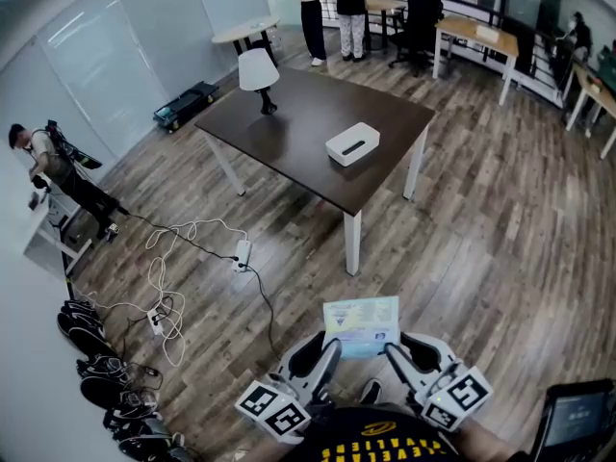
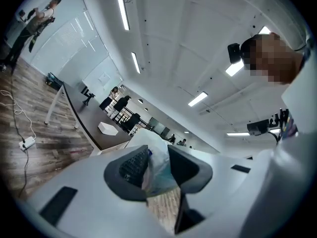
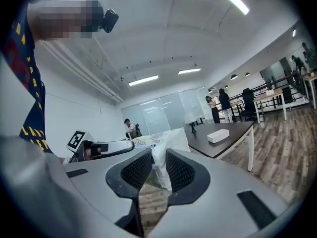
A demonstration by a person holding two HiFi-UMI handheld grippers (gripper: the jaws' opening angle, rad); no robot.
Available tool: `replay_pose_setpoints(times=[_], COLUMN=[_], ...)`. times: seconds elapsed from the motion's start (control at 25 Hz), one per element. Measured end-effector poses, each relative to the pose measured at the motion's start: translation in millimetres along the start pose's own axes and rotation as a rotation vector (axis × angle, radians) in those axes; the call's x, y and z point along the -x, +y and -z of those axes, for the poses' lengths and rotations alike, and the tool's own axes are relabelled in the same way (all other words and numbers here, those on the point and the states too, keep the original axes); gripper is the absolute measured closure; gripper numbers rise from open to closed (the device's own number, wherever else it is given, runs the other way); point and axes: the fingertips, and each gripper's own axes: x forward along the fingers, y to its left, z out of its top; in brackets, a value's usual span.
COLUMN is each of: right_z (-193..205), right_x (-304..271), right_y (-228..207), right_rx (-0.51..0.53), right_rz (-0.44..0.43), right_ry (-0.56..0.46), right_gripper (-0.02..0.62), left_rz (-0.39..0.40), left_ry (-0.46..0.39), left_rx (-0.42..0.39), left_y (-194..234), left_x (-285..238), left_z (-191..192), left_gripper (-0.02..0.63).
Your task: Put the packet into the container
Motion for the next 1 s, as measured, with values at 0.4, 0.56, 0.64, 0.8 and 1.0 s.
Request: replay_pose_setpoints(times=[0.4, 0.56, 0.64, 0.8, 1.0], right_z=[-13.1, -21.4, -26.7, -47.4, -64.1], right_x=[-46.6, -78.1, -96.0, -130.3, -171.6], right_y=[-56.4, -84.6, -99.8, -129.6, -155.5], right_rx=[0.012, 0.020, 0.026, 0.039, 0.027], right_rz=[-0.017, 0.023, 0.051, 0.112, 0.173], right_ry=[0.021, 0.020, 0.019, 0.010, 0.013], right_gripper=[0.497, 0.497, 0.497, 0.497, 0.497], left_rz=[-0.030, -0.003, 0.021, 0.088, 0.149], left_ry=[0.009, 0.025, 0.041, 0.079, 0.113], left_rx=[0.013, 0.017, 0.020, 0.018, 0.032], left_y=[41.0, 70.0, 86.5, 113.0, 146.2], left_x=[-58.0, -92.1, -111.3, -152.4, -189.2], left_z=[-9.6, -20.3, -25.8, -46.2, -72.3], left_gripper=[0.499, 0.499, 0.499, 0.499, 0.499])
